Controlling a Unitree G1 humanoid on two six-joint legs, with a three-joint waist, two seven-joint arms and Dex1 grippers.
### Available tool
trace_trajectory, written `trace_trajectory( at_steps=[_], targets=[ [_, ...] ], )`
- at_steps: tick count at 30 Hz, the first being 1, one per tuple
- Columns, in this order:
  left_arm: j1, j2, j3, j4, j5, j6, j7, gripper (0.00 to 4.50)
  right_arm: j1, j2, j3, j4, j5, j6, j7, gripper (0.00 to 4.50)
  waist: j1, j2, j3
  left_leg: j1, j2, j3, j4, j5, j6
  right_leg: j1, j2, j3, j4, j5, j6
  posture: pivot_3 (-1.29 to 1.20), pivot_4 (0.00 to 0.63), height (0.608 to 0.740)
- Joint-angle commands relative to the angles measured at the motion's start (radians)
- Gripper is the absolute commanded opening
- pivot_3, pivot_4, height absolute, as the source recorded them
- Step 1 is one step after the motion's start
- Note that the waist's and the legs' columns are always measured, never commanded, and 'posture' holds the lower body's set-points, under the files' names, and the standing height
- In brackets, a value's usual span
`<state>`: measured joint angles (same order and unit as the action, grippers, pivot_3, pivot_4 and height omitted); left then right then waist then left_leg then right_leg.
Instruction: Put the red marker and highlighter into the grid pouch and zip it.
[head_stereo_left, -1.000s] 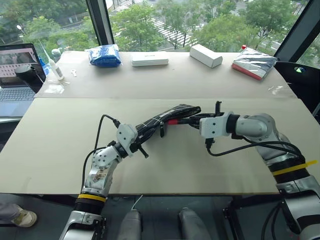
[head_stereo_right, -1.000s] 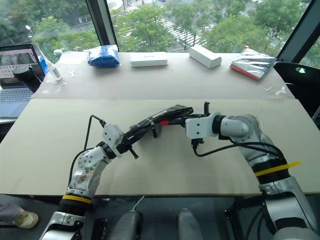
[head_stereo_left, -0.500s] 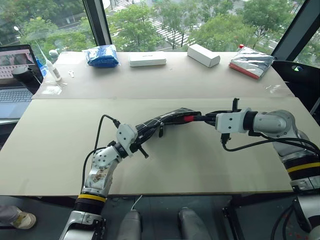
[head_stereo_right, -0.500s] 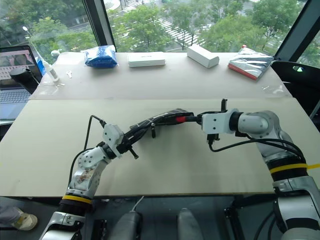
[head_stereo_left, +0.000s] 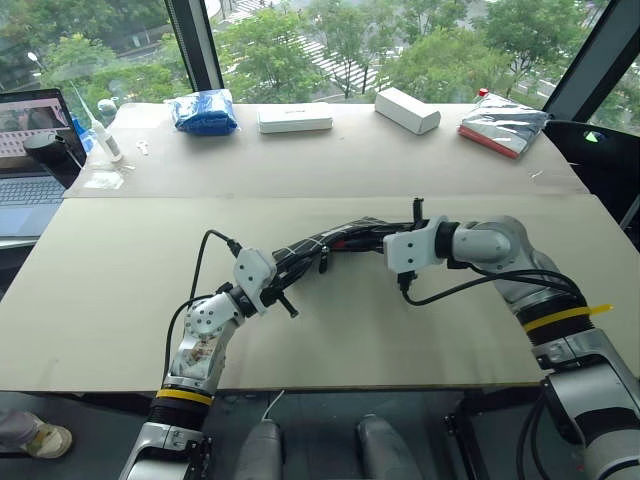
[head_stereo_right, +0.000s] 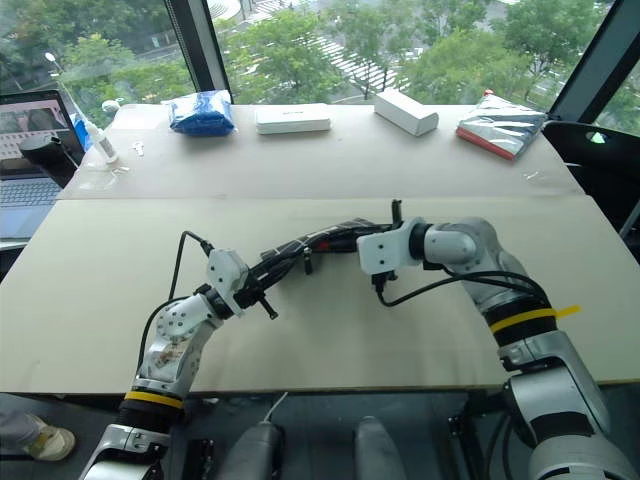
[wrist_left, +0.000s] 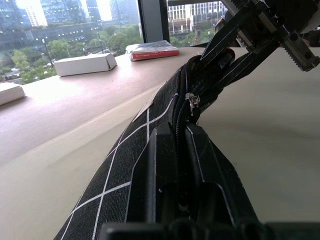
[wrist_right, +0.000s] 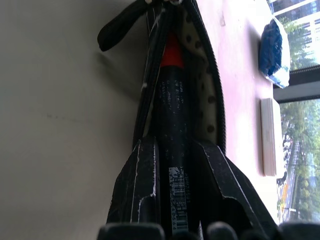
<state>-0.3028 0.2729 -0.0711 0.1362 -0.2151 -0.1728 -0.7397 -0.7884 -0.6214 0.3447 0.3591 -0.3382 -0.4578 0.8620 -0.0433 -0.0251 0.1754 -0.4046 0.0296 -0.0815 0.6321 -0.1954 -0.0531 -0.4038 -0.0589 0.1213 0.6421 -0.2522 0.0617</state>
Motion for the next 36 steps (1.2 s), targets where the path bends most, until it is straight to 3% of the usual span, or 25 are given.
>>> trace_trajectory(
  at_steps=[1,5,7,11,16,20,22,25,28,33,36],
  targets=[
    [-0.004,-0.005,-0.005,-0.030,-0.003,-0.020,0.000,0.00,-0.054,0.012,-0.003,0.033,-0.017,-0.029,-0.033,0.55,0.001,0.000,0.000,0.000,0.000,0.000,0.000,0.000,0.000,0.000,0.000,0.000,0.000,0.000,0.000,0.00,0.150,0.740],
    [0.012,-0.005,-0.005,-0.026,0.000,-0.033,0.000,0.00,-0.064,0.021,0.008,0.069,-0.025,-0.055,-0.033,0.55,0.000,0.000,0.000,0.000,0.000,0.000,0.000,0.000,0.000,0.000,0.000,0.000,0.000,0.000,0.000,0.00,0.150,0.740],
    [0.014,-0.004,-0.002,-0.021,0.001,-0.037,0.001,0.00,-0.060,0.025,-0.008,0.067,0.008,-0.033,-0.012,1.56,-0.002,0.000,0.000,0.000,0.000,0.000,0.000,0.000,0.000,0.000,0.000,0.000,0.000,0.000,0.000,0.00,0.150,0.740],
    [0.013,-0.001,0.003,-0.011,0.000,-0.043,0.000,0.00,-0.082,0.016,-0.023,0.100,-0.022,-0.054,-0.070,2.74,-0.002,0.000,0.000,0.000,0.000,0.000,0.000,0.000,0.000,0.000,0.000,0.000,0.000,0.000,0.000,0.00,0.150,0.740],
    [0.010,-0.002,0.004,0.004,0.001,-0.054,0.001,0.00,-0.102,-0.010,-0.051,0.146,-0.001,-0.079,-0.098,2.74,-0.001,0.000,0.000,0.000,0.000,0.000,0.000,0.000,0.000,0.000,0.000,0.000,0.000,0.000,0.000,0.00,0.150,0.740],
    [0.012,-0.003,0.003,0.007,0.001,-0.059,0.002,0.00,-0.090,-0.026,-0.119,0.117,0.129,-0.024,-0.035,2.74,-0.002,0.000,0.000,0.000,0.000,0.000,0.000,0.000,0.000,0.000,0.000,0.000,0.000,0.000,0.000,0.00,0.150,0.740],
    [0.015,-0.001,0.005,0.009,-0.001,-0.060,0.001,0.00,-0.067,-0.031,-0.209,0.044,0.324,0.209,0.078,2.74,-0.001,0.000,0.000,0.000,0.000,0.000,0.000,0.000,0.000,0.000,0.000,0.000,0.000,0.000,0.000,0.00,0.150,0.740],
    [0.018,0.002,0.007,0.009,-0.002,-0.061,0.001,0.00,0.044,-0.128,-0.289,-0.173,0.624,0.645,0.307,2.74,0.009,0.000,0.000,-0.001,0.000,-0.001,0.000,0.000,0.000,0.001,0.000,-0.001,0.000,0.000,0.000,0.00,0.150,0.740],
    [0.019,0.003,0.009,0.009,-0.003,-0.060,0.002,0.00,0.140,-0.177,-0.338,-0.344,0.804,0.867,0.369,2.74,0.009,0.000,0.000,0.000,0.000,-0.001,0.000,0.000,0.000,0.002,0.000,-0.001,-0.001,0.000,0.000,0.00,0.150,0.740],
    [0.020,0.002,0.010,0.009,-0.003,-0.057,0.000,0.00,0.278,-0.130,-0.389,-0.573,1.033,1.162,0.265,2.74,-0.007,0.000,0.000,0.001,0.001,-0.001,0.000,0.000,0.000,0.001,0.001,0.000,0.002,0.000,0.000,0.00,0.150,0.740],
    [0.023,0.000,0.007,0.008,-0.003,-0.056,-0.001,0.00,0.320,-0.037,-0.325,-0.623,0.967,1.186,0.112,2.74,-0.005,0.000,0.000,0.001,0.001,-0.001,0.001,0.000,0.000,0.001,0.001,0.000,0.002,0.000,0.000,0.00,0.150,0.740]
  ],
)
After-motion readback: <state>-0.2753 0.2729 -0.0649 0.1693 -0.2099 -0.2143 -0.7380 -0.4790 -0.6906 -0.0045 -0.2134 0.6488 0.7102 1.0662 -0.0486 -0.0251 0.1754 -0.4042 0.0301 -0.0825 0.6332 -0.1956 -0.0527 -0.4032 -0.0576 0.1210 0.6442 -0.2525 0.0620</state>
